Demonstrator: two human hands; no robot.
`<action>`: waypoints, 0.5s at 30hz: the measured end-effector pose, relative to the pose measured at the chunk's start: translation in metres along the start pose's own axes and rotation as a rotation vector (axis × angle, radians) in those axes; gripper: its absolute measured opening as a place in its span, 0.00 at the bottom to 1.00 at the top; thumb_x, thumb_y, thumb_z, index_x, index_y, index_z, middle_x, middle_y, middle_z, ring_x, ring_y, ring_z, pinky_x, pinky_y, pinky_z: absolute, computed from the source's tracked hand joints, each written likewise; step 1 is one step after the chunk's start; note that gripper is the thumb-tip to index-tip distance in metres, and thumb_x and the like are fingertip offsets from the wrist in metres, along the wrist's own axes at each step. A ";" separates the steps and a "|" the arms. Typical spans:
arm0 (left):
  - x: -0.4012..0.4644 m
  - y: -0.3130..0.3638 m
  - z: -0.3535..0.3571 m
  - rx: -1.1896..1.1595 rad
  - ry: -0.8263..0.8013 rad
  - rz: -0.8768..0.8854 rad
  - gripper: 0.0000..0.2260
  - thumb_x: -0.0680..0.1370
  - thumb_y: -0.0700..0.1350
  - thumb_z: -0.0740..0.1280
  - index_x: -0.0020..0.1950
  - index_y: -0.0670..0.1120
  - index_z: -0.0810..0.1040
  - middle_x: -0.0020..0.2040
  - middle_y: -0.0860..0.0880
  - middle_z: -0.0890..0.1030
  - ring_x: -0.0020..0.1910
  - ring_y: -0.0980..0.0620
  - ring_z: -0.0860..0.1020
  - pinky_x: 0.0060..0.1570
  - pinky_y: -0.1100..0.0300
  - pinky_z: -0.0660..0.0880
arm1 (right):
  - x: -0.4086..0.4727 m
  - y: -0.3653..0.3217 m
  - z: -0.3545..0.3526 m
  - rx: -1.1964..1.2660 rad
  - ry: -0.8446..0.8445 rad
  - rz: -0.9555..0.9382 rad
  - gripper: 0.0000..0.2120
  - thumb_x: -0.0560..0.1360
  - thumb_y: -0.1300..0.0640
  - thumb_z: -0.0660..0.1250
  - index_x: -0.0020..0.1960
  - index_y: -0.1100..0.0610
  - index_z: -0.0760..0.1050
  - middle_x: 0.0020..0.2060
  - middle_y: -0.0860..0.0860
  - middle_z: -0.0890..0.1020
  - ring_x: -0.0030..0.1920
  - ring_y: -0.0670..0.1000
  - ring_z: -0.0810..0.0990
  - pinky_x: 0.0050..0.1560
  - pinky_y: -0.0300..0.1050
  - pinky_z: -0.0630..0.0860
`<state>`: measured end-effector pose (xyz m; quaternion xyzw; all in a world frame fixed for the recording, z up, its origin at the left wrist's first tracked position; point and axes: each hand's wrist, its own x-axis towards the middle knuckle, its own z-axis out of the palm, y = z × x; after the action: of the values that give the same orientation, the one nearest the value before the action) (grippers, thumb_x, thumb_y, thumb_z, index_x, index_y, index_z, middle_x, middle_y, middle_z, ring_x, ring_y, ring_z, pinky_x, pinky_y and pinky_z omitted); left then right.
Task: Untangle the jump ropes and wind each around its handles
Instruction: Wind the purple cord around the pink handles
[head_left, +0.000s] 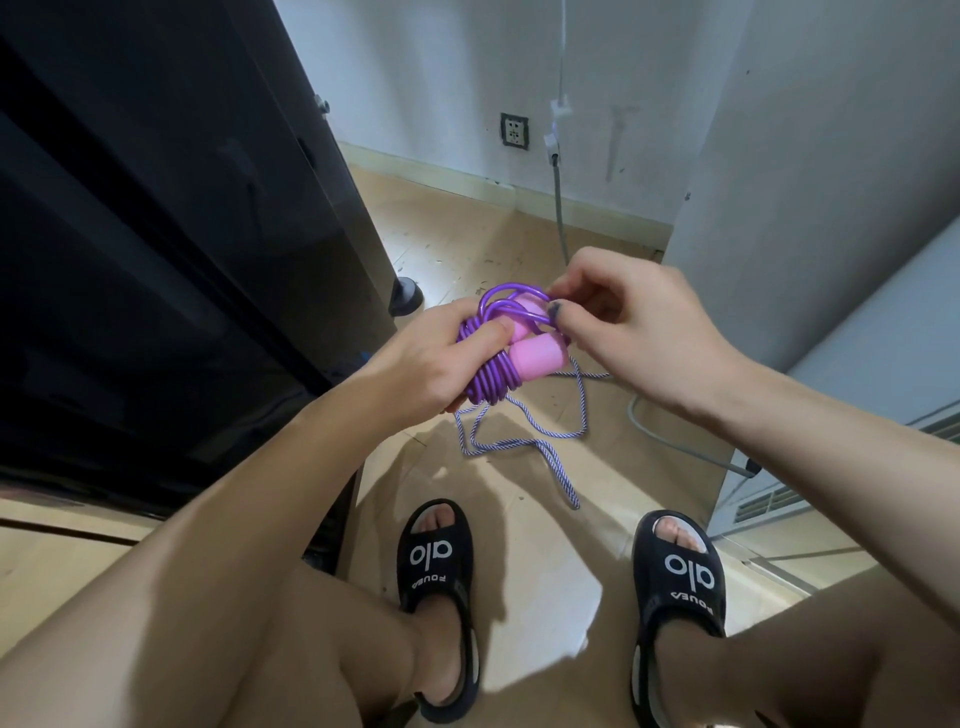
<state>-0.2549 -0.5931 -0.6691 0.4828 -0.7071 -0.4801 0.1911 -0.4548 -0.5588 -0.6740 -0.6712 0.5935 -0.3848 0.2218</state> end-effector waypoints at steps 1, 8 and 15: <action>0.001 0.000 -0.001 0.014 0.015 0.000 0.11 0.83 0.52 0.63 0.52 0.46 0.79 0.27 0.53 0.76 0.23 0.55 0.72 0.26 0.61 0.69 | 0.000 -0.001 0.000 0.016 0.006 0.002 0.01 0.74 0.59 0.69 0.44 0.55 0.78 0.38 0.44 0.83 0.39 0.46 0.81 0.46 0.47 0.78; 0.005 -0.007 -0.006 0.153 0.062 0.000 0.16 0.79 0.63 0.62 0.51 0.52 0.80 0.32 0.49 0.80 0.27 0.52 0.74 0.32 0.48 0.73 | 0.000 -0.001 0.006 0.069 -0.058 0.090 0.06 0.71 0.57 0.72 0.48 0.51 0.80 0.42 0.46 0.85 0.44 0.47 0.84 0.49 0.48 0.80; 0.008 -0.008 -0.002 0.290 0.139 0.003 0.15 0.77 0.67 0.59 0.51 0.59 0.78 0.34 0.54 0.83 0.31 0.53 0.78 0.37 0.49 0.77 | 0.000 -0.002 0.016 0.083 0.016 0.113 0.07 0.74 0.59 0.70 0.51 0.52 0.82 0.43 0.46 0.85 0.45 0.46 0.83 0.48 0.40 0.78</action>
<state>-0.2527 -0.6021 -0.6769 0.5363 -0.7548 -0.3380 0.1684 -0.4415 -0.5608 -0.6822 -0.6235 0.6160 -0.4013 0.2660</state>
